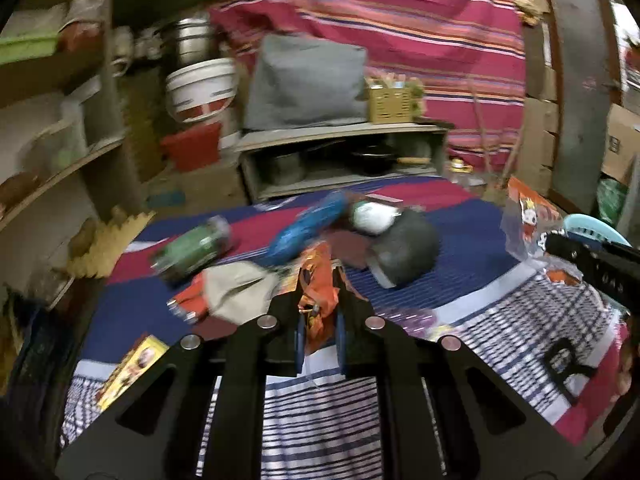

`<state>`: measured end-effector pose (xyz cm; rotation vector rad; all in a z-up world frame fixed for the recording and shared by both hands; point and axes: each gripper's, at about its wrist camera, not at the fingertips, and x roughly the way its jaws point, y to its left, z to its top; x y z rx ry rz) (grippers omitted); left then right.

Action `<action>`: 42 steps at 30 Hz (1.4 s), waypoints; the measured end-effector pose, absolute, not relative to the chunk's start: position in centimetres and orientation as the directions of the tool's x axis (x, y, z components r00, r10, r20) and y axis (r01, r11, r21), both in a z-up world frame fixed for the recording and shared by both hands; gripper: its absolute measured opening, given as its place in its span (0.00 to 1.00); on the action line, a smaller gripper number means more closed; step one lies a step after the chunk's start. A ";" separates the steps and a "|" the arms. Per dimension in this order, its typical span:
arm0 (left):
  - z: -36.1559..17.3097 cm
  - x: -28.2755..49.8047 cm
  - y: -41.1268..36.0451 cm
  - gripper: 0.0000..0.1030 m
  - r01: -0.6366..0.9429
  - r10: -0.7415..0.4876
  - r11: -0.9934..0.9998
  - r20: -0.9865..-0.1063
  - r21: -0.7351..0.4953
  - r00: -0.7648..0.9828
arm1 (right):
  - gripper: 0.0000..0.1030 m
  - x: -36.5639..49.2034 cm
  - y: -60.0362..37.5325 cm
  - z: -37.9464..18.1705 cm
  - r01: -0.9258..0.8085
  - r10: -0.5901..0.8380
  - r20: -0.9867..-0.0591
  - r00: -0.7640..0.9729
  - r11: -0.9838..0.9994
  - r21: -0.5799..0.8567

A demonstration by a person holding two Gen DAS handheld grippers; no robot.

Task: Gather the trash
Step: 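Carry the orange wrapper and candy bag with both tools over the blue basket, then open the left tool over the basket while the right tool releases the candy bag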

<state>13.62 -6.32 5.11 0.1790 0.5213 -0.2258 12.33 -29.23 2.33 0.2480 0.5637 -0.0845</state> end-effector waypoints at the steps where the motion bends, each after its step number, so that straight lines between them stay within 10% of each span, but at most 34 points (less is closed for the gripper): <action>1: 5.3 13.6 -7.2 0.10 0.276 -0.185 0.955 -0.511 0.108 0.840 | 0.21 12.0 -30.1 2.4 0.162 -0.022 -0.538 0.843 0.963 0.214; 21: 6.5 8.6 -30.3 0.10 0.619 -0.484 0.752 -0.447 0.226 0.752 | 0.21 2.9 -47.8 1.9 0.477 -0.342 -0.567 0.749 0.873 0.103; 42: 0.3 9.3 -41.4 0.10 0.758 -0.578 0.642 -0.578 0.116 0.577 | 0.21 3.1 -54.9 -2.3 0.559 -0.383 -0.632 0.674 0.824 0.097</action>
